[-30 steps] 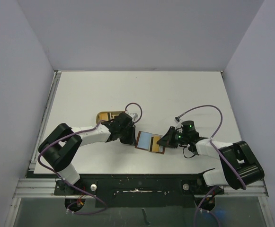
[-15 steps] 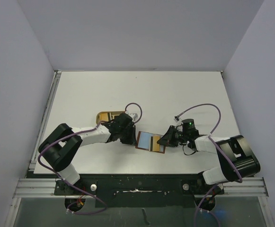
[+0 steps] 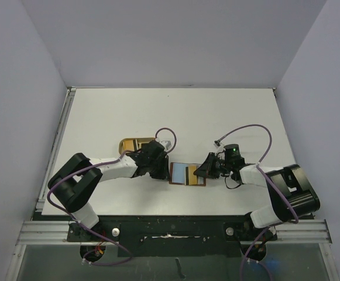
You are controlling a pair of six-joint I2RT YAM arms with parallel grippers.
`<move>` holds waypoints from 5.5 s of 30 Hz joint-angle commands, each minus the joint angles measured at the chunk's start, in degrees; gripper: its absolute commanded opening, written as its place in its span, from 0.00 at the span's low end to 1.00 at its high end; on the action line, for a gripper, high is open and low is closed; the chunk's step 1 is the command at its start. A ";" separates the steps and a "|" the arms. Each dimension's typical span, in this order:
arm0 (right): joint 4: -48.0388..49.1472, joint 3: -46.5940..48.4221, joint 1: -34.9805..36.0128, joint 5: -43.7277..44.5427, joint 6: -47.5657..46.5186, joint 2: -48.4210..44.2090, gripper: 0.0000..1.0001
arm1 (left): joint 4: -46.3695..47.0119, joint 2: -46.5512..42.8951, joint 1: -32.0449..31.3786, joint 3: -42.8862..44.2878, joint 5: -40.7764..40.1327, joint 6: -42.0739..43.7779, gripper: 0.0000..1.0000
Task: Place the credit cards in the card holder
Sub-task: Insert the credit card into the card holder, then pick up the credit card from the storage box.
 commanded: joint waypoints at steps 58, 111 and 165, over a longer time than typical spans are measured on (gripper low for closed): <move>7.96 2.17 2.75 5.15 4.49 7.63 0.27 | 1.69 2.61 -2.05 -1.31 -1.94 -2.46 0.05; -22.51 14.00 14.82 26.62 0.63 -7.27 0.66 | -0.84 -3.87 -1.83 4.34 -6.39 -1.56 0.14; -11.60 49.36 22.80 22.27 3.95 20.69 0.48 | -12.75 -11.56 40.21 8.66 0.08 6.78 0.22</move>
